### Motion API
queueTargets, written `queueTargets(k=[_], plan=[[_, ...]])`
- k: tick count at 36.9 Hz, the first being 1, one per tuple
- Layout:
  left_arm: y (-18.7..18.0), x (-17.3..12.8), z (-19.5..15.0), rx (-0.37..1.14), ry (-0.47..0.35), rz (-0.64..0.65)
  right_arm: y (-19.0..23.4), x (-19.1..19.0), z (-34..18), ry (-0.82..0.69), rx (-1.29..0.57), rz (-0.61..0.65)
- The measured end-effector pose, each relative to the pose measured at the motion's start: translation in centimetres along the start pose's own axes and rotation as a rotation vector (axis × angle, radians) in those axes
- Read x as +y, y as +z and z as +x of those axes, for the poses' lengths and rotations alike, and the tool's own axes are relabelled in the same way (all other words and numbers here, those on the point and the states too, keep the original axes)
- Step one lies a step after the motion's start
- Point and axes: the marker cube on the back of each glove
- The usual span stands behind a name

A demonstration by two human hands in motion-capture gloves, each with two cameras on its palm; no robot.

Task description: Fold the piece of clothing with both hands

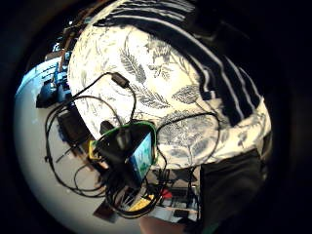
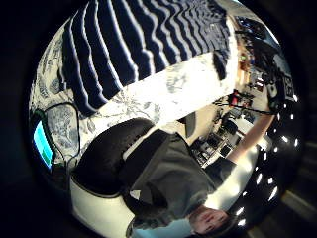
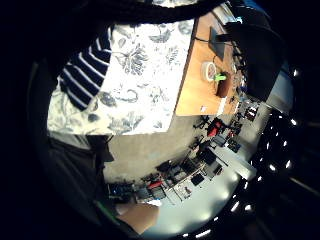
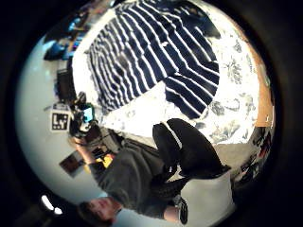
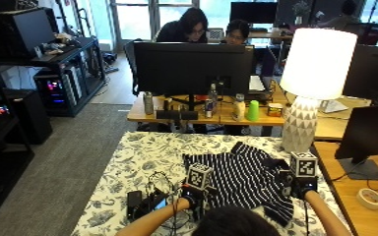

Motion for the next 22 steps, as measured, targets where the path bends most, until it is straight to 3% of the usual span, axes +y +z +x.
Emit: queueTargets(k=[2,6,9,12,14,18,22], plan=[[1.3,-0.9,-0.1,-0.016,-0.003,-0.018,1.4,-2.8,-0.2,-0.11,-0.002,0.064],[3.2,-0.4,0.2,-0.018,-0.019,-0.068,5.5,-6.1,-0.6,-0.139,-0.007,-0.027],[4.0,0.1,0.6,-0.025,-0.016,-0.057,7.2,-3.6,-2.3,-0.186,0.006,-0.074],[4.7,-0.9,0.8,-0.014,0.023,-0.027,7.5,-0.2,-3.8,-0.186,0.049,-0.04],[4.6,-1.0,1.1,-0.014,0.022,0.012,8.3,-1.2,-3.9,-0.171,0.065,-0.028],[4.3,-2.7,0.5,-0.125,-0.061,0.192,9.8,-6.8,-3.3,-0.205,0.018,0.049],[4.0,-3.7,0.0,-0.254,-0.102,0.3,8.7,-5.6,-3.9,-0.22,0.041,0.197]])
